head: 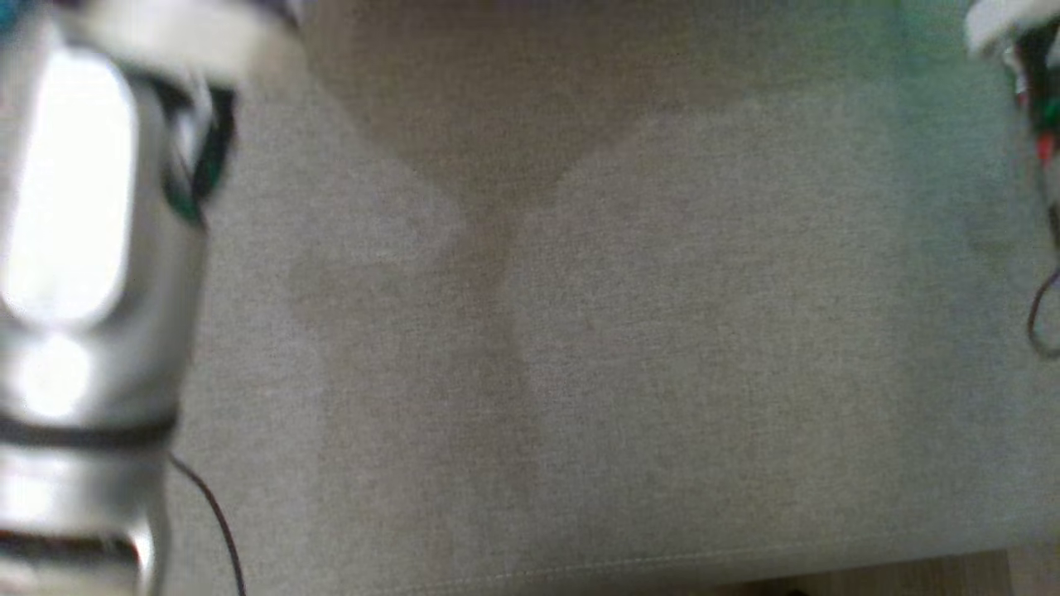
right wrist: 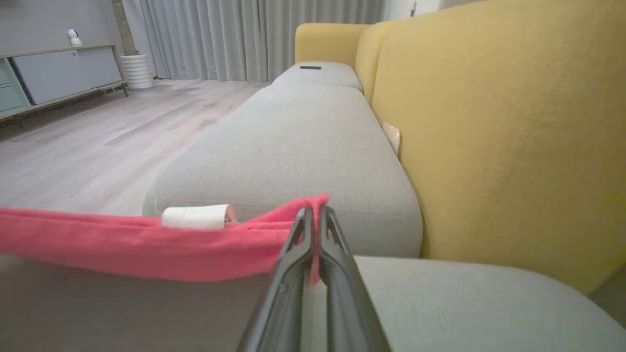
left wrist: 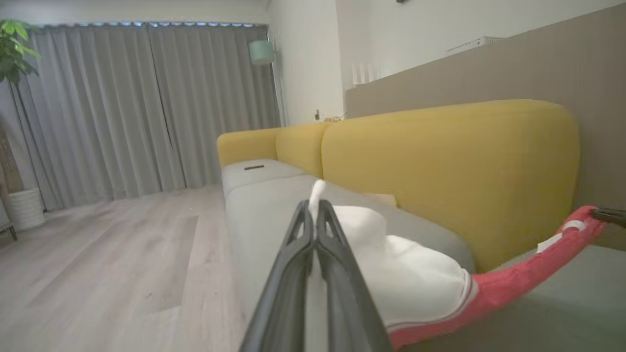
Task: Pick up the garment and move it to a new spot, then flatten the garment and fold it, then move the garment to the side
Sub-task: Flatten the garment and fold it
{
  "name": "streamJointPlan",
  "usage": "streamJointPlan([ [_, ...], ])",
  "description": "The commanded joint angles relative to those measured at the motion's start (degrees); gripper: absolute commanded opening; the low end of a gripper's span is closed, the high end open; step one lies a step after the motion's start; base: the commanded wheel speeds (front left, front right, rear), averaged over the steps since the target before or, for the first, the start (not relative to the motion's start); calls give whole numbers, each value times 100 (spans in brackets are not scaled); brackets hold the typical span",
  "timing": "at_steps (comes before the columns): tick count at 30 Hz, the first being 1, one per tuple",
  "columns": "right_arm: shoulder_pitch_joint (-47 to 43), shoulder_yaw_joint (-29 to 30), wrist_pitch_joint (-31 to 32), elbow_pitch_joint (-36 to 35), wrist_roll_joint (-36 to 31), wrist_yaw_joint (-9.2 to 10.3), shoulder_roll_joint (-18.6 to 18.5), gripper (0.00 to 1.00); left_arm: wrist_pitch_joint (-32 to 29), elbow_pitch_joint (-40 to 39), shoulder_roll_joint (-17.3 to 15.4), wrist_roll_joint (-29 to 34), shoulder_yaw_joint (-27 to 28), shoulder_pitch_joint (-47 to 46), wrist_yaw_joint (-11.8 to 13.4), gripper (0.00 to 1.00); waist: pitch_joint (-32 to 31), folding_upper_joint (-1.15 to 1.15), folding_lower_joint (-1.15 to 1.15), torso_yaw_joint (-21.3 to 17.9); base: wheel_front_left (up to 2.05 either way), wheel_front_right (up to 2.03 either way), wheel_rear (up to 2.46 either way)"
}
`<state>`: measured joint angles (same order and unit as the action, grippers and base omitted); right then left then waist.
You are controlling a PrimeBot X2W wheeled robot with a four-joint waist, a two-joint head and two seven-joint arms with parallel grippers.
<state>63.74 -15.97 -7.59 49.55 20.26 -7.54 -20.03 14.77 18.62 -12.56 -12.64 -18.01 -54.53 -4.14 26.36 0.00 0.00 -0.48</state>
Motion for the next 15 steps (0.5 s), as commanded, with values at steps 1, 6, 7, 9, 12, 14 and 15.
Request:
streamJointPlan([
  [1,-241,-23,-161,-153,97,5,-26,0,22,-464,-140,11,334,346,-54,0,-247,0,0,5,0,0,0],
  [6,-1294,-77,-349,-254,378,5,-106,0,22,-1295,96,102,755,2079,-110,0,-770,0,0,-11,0,0,0],
  [7,-1506,-72,-356,-290,418,5,-134,0,22,-1424,125,168,774,2388,-133,0,-887,0,0,1,0,0,0],
  [9,-1915,-41,-315,-387,509,5,-171,0,22,-1614,223,230,802,2962,-174,0,-1094,0,0,26,0,0,0],
  [12,-2468,45,-274,-603,510,5,-242,0,22,-1741,326,359,736,3641,-225,0,-1365,0,0,76,0,0,0],
  [14,-2834,135,-186,-791,493,5,-226,0,22,-1818,382,431,691,3990,-249,0,-1508,0,0,103,0,0,0],
  [15,-3017,185,-145,-905,467,5,-220,0,22,-1850,426,435,691,4141,-256,0,-1569,0,0,122,0,0,0],
])
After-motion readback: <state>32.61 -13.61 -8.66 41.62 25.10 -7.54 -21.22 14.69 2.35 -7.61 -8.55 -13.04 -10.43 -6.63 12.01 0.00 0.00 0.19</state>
